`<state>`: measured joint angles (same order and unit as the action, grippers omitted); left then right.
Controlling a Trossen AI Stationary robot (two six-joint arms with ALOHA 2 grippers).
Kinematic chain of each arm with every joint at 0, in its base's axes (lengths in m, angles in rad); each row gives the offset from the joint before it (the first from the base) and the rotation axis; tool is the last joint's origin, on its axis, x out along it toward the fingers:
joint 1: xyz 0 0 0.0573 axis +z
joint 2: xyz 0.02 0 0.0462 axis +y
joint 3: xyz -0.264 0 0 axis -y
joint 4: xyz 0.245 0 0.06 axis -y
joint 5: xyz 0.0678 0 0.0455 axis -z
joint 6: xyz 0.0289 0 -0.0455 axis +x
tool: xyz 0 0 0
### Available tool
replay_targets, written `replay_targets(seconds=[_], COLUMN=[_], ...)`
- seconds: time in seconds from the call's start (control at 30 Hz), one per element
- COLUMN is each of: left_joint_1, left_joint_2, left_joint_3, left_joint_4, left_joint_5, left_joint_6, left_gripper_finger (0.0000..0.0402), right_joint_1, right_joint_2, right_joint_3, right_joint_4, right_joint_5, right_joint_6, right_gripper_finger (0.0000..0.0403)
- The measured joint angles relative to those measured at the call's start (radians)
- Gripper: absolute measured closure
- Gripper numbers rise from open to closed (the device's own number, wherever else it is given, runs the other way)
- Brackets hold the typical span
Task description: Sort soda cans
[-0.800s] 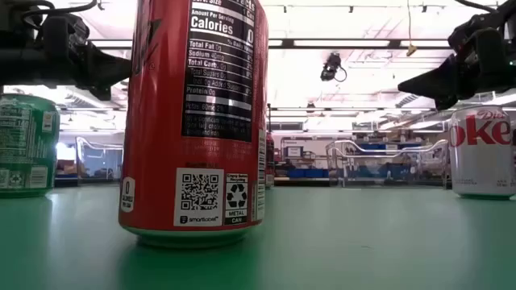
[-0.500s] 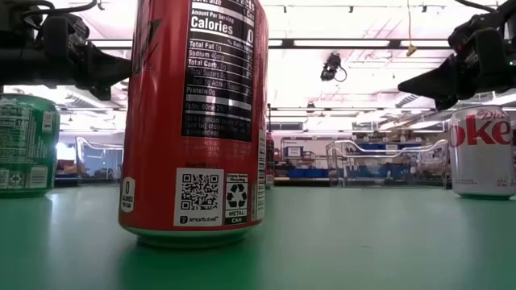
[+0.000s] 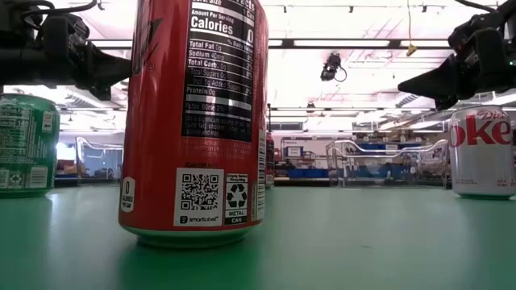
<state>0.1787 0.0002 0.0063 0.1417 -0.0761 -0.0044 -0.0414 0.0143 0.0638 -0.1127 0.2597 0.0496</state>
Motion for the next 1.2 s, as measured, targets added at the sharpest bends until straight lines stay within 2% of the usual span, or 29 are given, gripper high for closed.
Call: replay_targets(seconds=[0.77, 1.2], left_joint_1=[0.000, 0.000], left_joint_2=[0.000, 0.000], left_joint_3=[0.000, 0.000], left_joint_4=[0.004, 0.095], left_joint_5=[0.000, 0.002], left_joint_6=[0.000, -0.006], left_gripper_finger=[0.0387, 0.0387], right_joint_1=[0.000, 0.000], right_joint_2=[0.000, 0.000], right_joint_3=[0.000, 0.000], right_joint_4=[0.000, 0.007], right_joint_5=[0.000, 0.000], right_joint_6=[0.000, 0.000], right_gripper_finger=[0.0402, 0.0402])
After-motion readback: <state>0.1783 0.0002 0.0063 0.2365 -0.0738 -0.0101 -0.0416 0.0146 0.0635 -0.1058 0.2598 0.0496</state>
